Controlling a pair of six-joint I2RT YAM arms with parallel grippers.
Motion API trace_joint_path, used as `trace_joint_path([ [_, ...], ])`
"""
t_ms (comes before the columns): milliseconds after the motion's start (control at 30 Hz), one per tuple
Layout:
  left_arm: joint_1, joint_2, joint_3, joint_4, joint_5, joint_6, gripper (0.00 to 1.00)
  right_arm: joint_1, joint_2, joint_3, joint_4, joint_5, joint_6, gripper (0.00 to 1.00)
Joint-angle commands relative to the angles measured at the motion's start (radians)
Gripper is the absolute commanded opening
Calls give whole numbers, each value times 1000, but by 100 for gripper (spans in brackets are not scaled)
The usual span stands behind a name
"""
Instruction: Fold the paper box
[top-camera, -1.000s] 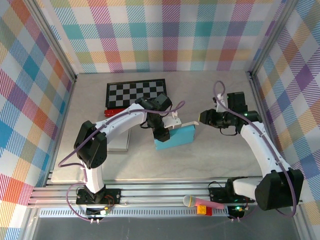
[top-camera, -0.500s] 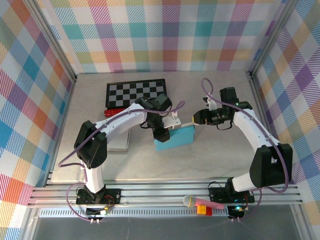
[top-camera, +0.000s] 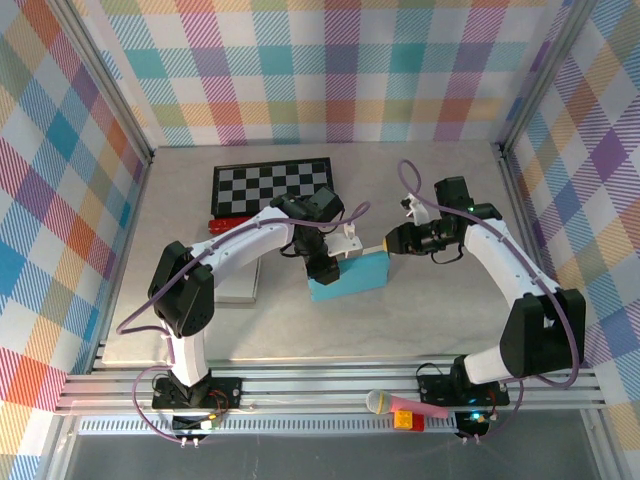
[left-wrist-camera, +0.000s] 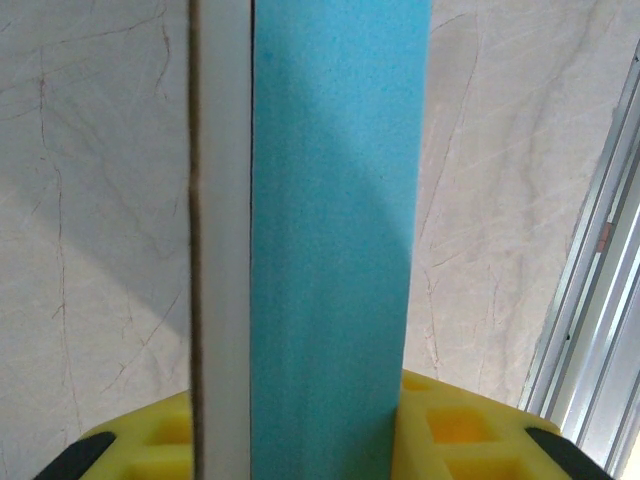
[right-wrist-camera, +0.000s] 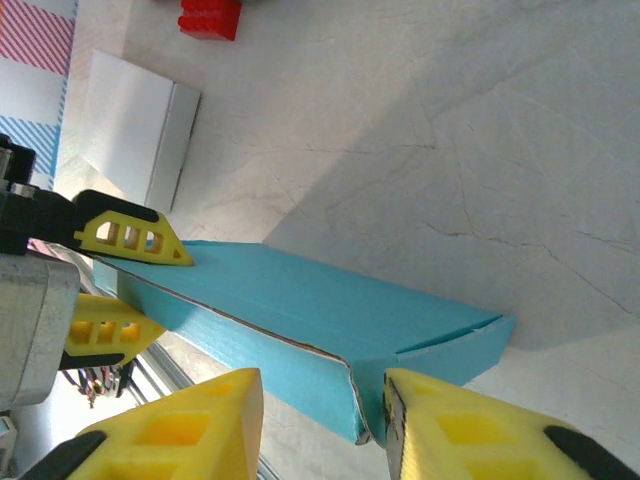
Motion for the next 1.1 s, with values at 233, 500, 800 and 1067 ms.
trace_joint_path([
  [233, 8, 32, 18, -44, -22, -10, 31, 42, -19, 33, -80, 103, -49, 27],
  [500, 9, 30, 18, -41, -19, -13, 31, 81, -9, 67, -101, 192, -57, 17],
  [800, 9, 29, 19, -32, -25, -29, 32, 112, -1, 84, -119, 276, -50, 4],
  [1067, 8, 21, 10, 16, -45, -103, 36, 148, -41, 47, -82, 310, 45, 0],
])
